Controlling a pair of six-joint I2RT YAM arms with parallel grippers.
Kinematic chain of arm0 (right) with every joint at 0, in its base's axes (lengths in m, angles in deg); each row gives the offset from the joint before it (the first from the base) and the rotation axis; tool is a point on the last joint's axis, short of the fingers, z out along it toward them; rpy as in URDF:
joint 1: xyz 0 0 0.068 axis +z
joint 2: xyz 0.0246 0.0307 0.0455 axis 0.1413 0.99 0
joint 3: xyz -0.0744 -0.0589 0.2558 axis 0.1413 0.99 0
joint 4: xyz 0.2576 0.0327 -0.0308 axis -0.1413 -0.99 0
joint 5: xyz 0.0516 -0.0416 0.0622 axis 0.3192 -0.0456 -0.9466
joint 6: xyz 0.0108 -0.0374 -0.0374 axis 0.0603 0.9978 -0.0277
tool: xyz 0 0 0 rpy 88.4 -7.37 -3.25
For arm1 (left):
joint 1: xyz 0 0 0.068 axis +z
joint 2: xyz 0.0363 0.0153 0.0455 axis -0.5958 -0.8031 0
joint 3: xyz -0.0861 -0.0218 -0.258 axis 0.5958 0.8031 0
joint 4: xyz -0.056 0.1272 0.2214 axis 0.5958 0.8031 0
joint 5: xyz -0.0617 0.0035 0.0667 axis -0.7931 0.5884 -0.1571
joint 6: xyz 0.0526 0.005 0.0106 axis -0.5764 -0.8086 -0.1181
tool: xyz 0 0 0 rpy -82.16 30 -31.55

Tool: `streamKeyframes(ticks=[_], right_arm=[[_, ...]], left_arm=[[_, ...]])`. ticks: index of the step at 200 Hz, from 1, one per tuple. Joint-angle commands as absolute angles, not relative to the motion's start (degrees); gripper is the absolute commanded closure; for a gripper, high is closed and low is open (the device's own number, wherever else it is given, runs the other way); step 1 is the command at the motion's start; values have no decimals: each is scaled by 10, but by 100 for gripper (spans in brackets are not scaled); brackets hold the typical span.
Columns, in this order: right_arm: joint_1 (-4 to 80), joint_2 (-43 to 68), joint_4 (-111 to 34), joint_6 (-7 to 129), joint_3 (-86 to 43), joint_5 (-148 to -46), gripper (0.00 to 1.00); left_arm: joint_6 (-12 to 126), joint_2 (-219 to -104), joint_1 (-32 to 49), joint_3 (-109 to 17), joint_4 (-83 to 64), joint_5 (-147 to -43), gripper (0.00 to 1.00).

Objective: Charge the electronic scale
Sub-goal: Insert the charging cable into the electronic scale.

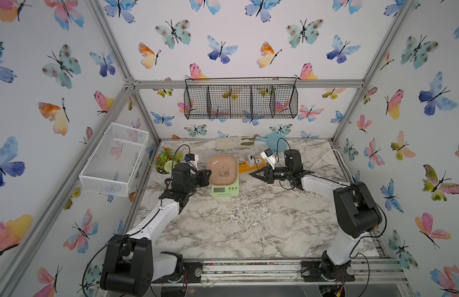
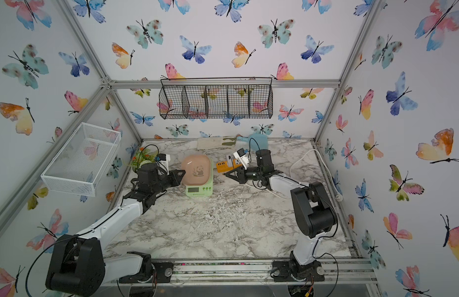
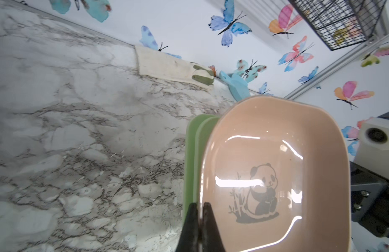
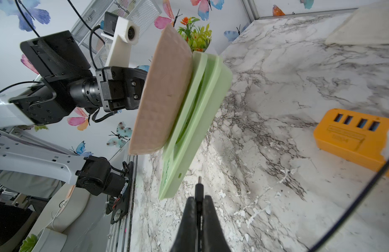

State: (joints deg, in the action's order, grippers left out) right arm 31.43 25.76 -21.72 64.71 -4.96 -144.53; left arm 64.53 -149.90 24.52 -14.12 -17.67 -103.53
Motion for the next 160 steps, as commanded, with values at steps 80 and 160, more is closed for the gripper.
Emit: streamKeyframes(ticks=[80,160], right_arm=[[321,230,-108,612,-1,-1485,98],[322,213,-92,615,19,-1504,98]], left_arm=[[688,-1557,247,-173,-360,-1166,100],[720,-1571,248,-155,-433,-1156,100]])
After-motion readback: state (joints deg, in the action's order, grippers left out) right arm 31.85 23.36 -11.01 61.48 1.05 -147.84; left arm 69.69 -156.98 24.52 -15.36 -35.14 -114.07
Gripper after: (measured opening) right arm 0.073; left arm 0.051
